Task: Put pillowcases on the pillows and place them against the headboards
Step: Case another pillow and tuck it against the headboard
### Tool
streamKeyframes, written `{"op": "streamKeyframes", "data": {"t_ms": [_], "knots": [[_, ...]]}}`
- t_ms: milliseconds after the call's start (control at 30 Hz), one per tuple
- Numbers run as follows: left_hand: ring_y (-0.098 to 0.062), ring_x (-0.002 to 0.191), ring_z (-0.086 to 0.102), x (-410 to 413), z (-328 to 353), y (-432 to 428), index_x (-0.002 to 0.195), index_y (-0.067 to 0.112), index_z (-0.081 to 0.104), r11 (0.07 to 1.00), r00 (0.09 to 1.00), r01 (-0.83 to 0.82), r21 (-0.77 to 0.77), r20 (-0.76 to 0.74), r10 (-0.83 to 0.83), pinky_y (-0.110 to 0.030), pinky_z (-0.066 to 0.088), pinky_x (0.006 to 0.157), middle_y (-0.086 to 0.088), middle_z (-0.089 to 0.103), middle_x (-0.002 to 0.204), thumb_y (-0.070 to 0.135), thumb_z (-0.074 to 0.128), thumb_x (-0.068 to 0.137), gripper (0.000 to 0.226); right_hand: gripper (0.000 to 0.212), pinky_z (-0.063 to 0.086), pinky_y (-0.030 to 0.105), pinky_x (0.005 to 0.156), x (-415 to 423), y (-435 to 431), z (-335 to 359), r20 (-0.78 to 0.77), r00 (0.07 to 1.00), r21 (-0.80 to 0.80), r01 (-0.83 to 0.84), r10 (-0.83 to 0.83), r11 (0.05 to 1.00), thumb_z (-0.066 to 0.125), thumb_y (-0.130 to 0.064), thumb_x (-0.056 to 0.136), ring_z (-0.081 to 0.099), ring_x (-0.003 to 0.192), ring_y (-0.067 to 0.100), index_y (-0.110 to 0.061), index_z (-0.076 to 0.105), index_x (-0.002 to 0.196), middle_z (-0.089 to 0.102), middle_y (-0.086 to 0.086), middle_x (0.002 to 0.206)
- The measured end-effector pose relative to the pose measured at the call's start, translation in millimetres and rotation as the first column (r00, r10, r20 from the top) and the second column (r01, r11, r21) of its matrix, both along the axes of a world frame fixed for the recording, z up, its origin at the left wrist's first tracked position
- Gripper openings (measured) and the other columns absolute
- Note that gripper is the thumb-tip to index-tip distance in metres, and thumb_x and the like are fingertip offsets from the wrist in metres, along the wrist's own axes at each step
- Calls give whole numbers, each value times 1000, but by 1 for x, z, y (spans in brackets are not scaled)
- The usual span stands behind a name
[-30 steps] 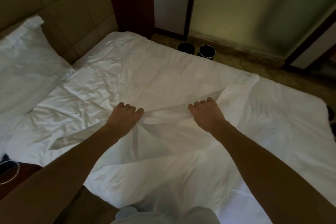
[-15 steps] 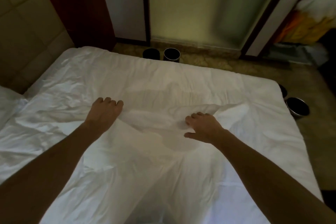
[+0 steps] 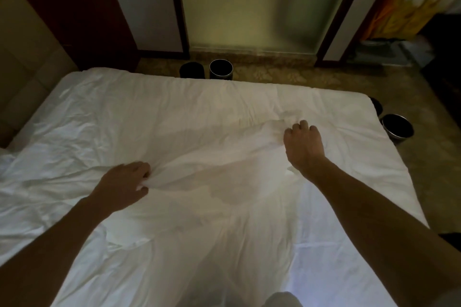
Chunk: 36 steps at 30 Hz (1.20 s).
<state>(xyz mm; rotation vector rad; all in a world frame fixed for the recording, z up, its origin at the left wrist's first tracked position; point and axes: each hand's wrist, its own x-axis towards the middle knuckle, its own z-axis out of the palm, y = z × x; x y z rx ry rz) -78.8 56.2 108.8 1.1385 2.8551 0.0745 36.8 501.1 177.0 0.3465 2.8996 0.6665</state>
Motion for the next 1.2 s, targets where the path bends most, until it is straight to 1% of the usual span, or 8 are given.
{"op": "streamKeyframes", "data": {"t_ms": [100,267,533,700,833,933,1067,1200], "knots": [[-10,68,54,3,2,6,80,31,46,992,994,-103,-67,28,105,-32,46,70,16,53,77,80,51,77,49,23,42,38,94,-6,2,1,-10,1000,31,-17,17,999,68,-23,84,46,114,27,-13,68,105,56,12,120],[-13,63,58,-7,19,43,67,23,51,935,923,-328,-134,164,347,-36,52,71,4,55,68,83,11,79,74,23,20,51,117,-12,12,0,23,978,113,-208,207,972,66,-27,89,24,143,35,-18,72,109,42,18,146],[-27,106,62,-7,20,156,133,32,38,999,966,-19,-45,257,30,-41,51,87,-4,60,113,69,39,91,57,24,28,49,115,36,40,-8,-94,925,-19,-371,368,928,70,-14,80,50,125,35,-7,71,103,66,13,117],[-23,111,58,14,21,246,133,34,43,993,957,118,-12,269,-110,-40,47,90,0,57,118,73,42,87,60,28,45,46,94,72,49,-10,-177,954,-100,-262,242,960,68,-15,79,59,101,32,-9,67,106,65,11,110],[-22,99,64,32,13,277,132,33,47,974,972,222,-38,91,-218,-36,48,79,1,61,108,72,45,87,59,30,49,40,70,91,47,-13,-213,965,-212,-196,151,957,68,-22,82,59,82,27,-12,63,109,61,11,101],[-25,81,68,42,2,279,118,26,61,946,948,317,63,-3,-318,-31,46,63,-1,65,92,54,56,91,39,24,46,46,89,101,50,-20,-197,958,-175,-243,208,954,69,-22,81,57,97,30,-13,64,103,60,12,109],[-24,65,66,56,0,281,98,23,67,925,928,371,78,-80,-365,-25,37,52,1,61,76,39,68,86,20,11,13,54,120,91,47,-19,-64,901,-98,-433,428,896,72,-16,81,37,139,35,-16,72,92,55,15,138],[-22,62,63,59,1,282,95,23,67,937,932,347,40,-128,-340,-24,30,50,0,59,76,36,72,84,17,11,11,52,122,78,43,-10,77,888,-49,-450,452,892,70,-15,85,54,119,29,-21,72,94,67,4,107]]}}
